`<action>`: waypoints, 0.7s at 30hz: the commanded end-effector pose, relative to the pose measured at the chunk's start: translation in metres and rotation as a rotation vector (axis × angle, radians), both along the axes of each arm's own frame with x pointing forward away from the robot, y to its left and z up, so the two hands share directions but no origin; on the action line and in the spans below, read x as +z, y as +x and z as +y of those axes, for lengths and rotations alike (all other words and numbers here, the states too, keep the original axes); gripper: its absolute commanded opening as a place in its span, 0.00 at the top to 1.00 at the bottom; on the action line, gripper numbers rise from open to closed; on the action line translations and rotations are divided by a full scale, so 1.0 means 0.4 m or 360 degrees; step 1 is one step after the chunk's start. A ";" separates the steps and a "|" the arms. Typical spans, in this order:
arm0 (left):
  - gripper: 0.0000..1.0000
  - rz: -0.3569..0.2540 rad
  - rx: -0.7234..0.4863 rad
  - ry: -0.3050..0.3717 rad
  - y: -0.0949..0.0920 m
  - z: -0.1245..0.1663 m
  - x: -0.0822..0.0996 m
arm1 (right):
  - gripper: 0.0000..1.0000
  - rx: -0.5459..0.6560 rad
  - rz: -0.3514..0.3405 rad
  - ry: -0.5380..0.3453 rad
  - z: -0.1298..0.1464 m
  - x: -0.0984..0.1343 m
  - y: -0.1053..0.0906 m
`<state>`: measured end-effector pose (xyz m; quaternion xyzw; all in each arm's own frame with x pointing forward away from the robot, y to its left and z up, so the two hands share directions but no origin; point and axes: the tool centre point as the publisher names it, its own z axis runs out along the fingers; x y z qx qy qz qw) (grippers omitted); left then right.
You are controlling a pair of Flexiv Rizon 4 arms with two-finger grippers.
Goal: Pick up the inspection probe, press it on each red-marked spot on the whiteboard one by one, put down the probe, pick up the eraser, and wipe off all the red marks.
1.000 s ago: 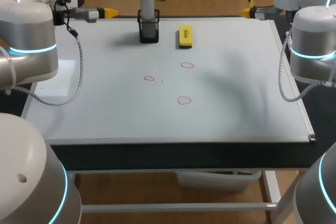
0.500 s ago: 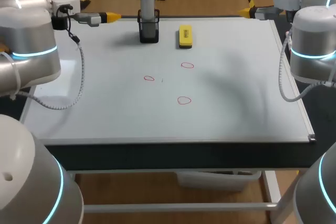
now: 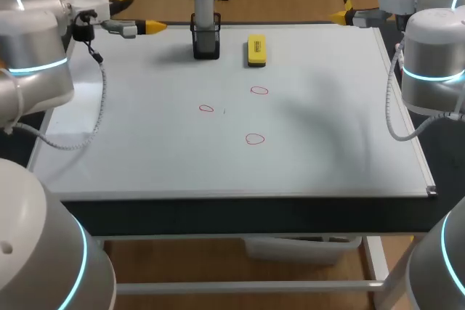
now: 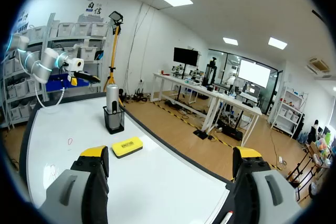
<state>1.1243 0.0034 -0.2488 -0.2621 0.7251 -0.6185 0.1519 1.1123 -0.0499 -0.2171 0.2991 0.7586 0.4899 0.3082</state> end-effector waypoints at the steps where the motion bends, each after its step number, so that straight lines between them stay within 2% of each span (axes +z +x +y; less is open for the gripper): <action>1: 0.00 0.0020 -0.0119 -0.0012 0.054 -0.013 -0.012 | 0.00 0.0001 0.0002 -0.0001 -0.001 0.000 0.001; 10: 0.00 -0.0023 -0.0274 -0.0064 0.087 -0.038 -0.013 | 0.00 0.0001 0.0002 -0.0001 -0.001 0.000 0.001; 21: 0.00 -0.0056 -0.0428 -0.0066 0.123 -0.091 -0.013 | 0.00 0.0001 0.0002 -0.0001 -0.001 0.000 0.001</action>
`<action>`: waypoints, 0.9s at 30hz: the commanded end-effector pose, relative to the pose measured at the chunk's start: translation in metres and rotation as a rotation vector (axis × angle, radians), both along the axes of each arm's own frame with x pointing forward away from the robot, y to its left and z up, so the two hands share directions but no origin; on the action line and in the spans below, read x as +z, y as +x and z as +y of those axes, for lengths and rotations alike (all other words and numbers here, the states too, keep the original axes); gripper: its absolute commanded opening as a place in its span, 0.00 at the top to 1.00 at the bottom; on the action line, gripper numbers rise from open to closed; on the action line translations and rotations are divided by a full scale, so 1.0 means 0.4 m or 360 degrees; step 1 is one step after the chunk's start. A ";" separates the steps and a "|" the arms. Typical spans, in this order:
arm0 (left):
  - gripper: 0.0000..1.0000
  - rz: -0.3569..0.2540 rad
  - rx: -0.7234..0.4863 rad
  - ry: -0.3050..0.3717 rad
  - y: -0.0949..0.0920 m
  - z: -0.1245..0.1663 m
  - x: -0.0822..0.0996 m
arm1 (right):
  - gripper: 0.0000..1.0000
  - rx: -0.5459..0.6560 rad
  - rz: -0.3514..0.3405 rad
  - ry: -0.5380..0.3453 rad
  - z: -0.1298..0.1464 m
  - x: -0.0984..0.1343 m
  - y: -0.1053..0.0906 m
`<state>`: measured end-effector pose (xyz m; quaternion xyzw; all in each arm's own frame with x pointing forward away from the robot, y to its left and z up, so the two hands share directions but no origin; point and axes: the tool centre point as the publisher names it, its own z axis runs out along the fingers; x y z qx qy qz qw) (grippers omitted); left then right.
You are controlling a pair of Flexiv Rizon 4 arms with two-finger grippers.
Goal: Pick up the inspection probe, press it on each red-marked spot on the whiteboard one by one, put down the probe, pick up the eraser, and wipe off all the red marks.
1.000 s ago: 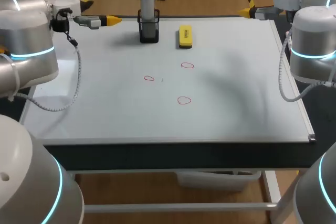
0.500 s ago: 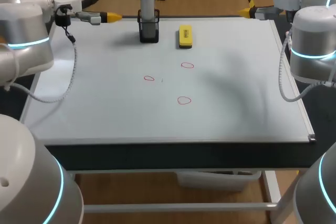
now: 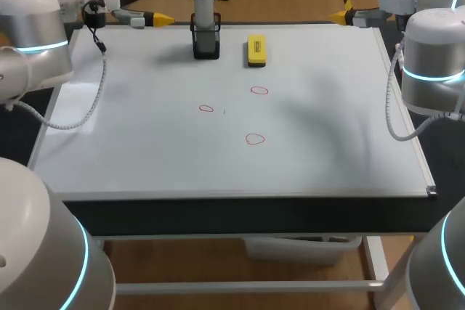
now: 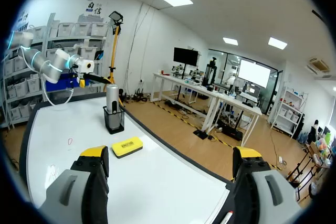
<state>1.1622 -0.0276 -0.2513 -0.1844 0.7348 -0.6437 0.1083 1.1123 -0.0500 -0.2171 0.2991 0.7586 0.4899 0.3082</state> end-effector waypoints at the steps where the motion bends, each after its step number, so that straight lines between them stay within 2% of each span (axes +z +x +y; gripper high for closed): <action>1: 0.00 0.0011 -0.0154 -0.0027 0.030 -0.018 -0.006 | 0.00 0.0001 0.0002 -0.0001 0.000 0.000 0.001; 16: 0.00 -0.0006 -0.0334 -0.0144 0.028 -0.101 -0.002 | 0.00 0.0001 0.0002 -0.0001 0.000 0.000 0.001; 27: 0.00 -0.0026 -0.0404 -0.0185 0.038 -0.170 -0.012 | 0.00 0.0001 0.0002 -0.0001 0.000 0.000 0.001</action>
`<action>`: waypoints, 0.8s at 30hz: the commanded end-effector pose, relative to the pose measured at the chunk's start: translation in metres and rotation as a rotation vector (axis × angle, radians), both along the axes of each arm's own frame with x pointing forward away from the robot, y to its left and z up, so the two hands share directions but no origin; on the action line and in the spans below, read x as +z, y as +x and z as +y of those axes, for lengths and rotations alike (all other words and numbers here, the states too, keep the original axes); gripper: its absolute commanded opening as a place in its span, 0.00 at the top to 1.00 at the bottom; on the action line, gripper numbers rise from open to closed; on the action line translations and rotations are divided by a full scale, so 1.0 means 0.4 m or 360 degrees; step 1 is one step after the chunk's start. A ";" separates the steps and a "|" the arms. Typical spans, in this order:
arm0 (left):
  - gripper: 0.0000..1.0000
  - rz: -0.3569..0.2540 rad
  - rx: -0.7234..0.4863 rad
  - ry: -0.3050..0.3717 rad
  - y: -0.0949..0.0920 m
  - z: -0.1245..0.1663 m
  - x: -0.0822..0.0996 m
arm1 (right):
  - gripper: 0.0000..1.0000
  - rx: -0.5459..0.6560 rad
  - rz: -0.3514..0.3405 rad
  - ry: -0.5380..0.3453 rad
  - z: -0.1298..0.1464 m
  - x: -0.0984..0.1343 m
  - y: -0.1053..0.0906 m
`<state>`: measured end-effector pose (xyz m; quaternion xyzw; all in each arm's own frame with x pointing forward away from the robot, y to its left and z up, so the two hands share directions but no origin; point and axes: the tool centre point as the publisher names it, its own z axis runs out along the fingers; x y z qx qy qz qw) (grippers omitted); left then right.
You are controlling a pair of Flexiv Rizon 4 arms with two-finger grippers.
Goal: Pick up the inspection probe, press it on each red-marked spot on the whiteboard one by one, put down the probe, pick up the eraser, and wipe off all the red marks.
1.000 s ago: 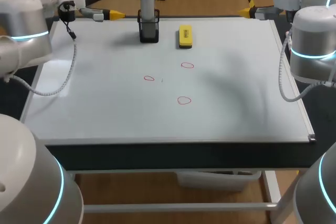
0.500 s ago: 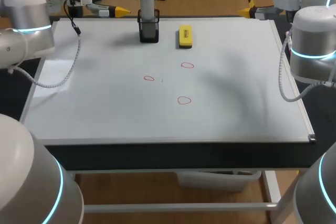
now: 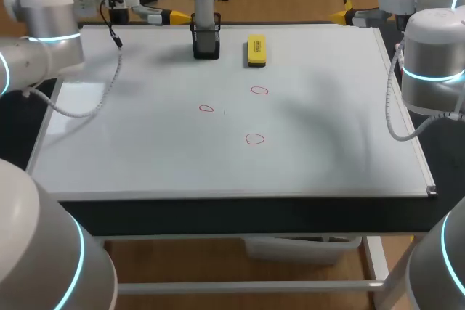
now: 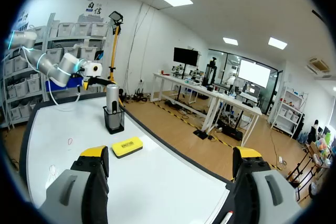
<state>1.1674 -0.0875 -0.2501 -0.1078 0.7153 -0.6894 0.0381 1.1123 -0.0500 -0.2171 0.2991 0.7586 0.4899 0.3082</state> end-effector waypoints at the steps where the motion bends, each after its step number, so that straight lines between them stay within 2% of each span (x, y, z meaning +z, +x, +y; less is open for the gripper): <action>1: 0.00 -0.0003 -0.0086 -0.0030 0.025 -0.026 -0.015 | 0.00 0.0001 0.0002 -0.0001 0.000 0.000 0.001; 13: 0.00 0.0003 -0.0148 -0.0049 0.005 -0.109 -0.028 | 0.00 0.0001 0.0002 -0.0001 0.000 0.000 0.001; 24: 0.00 0.0003 -0.0161 -0.0056 0.037 -0.152 -0.038 | 0.00 0.0001 0.0002 -0.0001 0.000 0.000 0.001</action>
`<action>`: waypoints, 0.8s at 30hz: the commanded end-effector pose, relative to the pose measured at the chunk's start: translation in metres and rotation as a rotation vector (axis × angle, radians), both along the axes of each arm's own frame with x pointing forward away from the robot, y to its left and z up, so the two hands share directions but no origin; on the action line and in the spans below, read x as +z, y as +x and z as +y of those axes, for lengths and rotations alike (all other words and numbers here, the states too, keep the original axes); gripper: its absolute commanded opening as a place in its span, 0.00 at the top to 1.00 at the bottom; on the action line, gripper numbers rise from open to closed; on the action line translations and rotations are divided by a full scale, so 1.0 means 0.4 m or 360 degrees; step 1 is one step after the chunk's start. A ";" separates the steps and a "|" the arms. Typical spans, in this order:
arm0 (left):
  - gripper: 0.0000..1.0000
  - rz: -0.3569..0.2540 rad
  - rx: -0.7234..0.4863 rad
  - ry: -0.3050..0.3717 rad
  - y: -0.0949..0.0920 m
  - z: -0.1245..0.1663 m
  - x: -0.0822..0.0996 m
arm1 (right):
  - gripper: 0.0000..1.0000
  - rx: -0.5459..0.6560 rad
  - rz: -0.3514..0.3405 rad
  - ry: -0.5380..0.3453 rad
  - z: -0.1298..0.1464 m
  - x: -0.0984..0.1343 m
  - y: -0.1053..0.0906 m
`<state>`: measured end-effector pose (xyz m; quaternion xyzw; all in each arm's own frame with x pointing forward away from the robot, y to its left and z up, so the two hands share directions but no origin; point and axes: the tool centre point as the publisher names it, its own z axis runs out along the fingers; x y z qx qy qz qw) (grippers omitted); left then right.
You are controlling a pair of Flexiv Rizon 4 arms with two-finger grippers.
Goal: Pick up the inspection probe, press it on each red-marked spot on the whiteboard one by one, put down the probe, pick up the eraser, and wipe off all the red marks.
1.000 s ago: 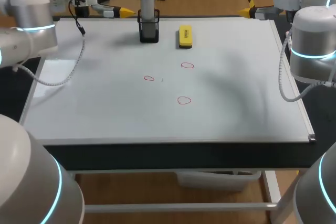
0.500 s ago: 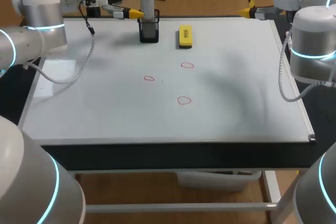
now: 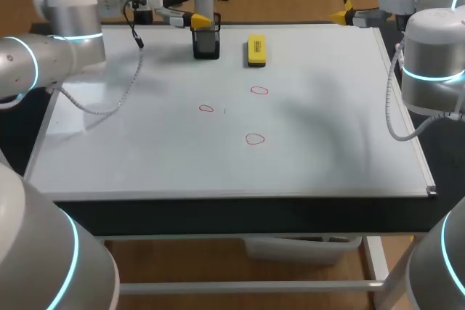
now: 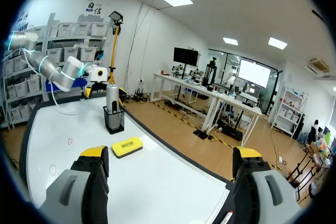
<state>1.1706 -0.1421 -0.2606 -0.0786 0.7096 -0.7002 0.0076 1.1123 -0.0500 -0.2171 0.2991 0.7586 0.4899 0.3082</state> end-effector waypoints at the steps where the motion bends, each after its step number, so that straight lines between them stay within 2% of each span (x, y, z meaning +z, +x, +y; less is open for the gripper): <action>1: 0.00 0.0002 -0.0028 -0.0014 0.032 -0.019 -0.012 | 0.00 0.0001 0.0002 -0.0001 0.000 0.000 0.001; 24: 0.00 0.0035 0.0016 -0.0002 0.081 -0.047 -0.035 | 0.00 0.0001 0.0002 -0.0001 0.000 0.000 0.001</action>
